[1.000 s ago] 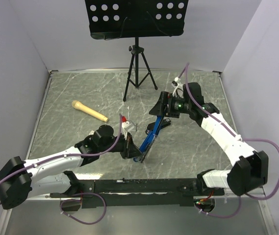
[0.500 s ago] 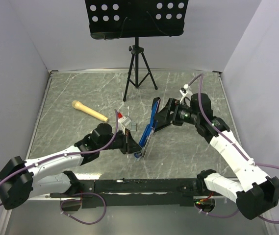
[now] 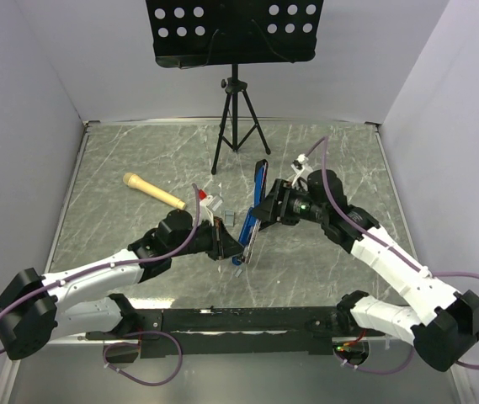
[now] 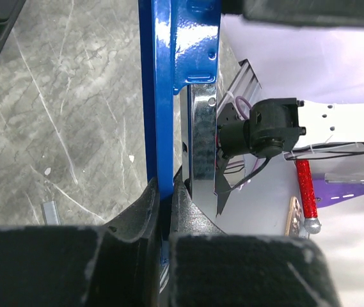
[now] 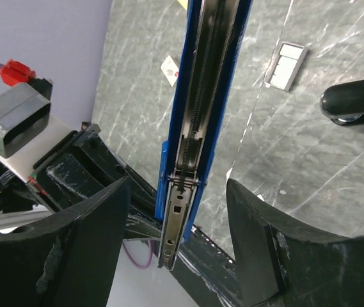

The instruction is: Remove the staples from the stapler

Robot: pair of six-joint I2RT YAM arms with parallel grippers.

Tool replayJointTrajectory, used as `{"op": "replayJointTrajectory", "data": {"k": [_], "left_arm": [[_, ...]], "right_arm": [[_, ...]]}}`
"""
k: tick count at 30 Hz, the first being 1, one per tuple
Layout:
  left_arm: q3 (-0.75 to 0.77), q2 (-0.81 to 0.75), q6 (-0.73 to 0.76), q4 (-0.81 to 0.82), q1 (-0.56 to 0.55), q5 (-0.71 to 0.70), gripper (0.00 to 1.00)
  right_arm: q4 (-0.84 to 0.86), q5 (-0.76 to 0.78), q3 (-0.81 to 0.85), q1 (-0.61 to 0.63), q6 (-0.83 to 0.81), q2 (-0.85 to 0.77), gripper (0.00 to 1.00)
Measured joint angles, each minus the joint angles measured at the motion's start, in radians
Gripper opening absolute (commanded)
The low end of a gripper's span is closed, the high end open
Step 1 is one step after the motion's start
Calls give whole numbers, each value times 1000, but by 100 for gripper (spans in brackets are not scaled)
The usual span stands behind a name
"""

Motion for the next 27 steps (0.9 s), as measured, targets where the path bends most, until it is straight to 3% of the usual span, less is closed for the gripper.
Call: {"op": "replayJointTrajectory", "data": {"k": [3, 9, 14, 15, 17, 19, 20, 22, 27], "left_arm": [[0, 0, -5, 0, 0, -3, 1], [0, -10, -8, -1, 0, -12, 1], [0, -24, -12, 0, 0, -30, 4], [0, -26, -12, 0, 1, -30, 9], [0, -27, -11, -1, 2, -30, 32], [0, -29, 3, -2, 2, -29, 48], [0, -30, 8, 0, 3, -27, 52], [6, -36, 16, 0, 5, -21, 78], [39, -66, 48, -1, 4, 3, 85]], "right_arm": [[0, 32, 6, 34, 3, 24, 61], [0, 93, 6, 68, 11, 39, 36], [34, 110, 5, 78, 38, 39, 5], [39, 111, 5, 80, 37, 38, 1], [43, 114, 4, 80, 37, 36, 0], [42, 116, 4, 80, 37, 32, 0], [37, 118, 4, 81, 27, 30, 0], [21, 129, 4, 81, 19, 30, 0], [-58, 164, 8, 61, -18, 34, 0]]}}
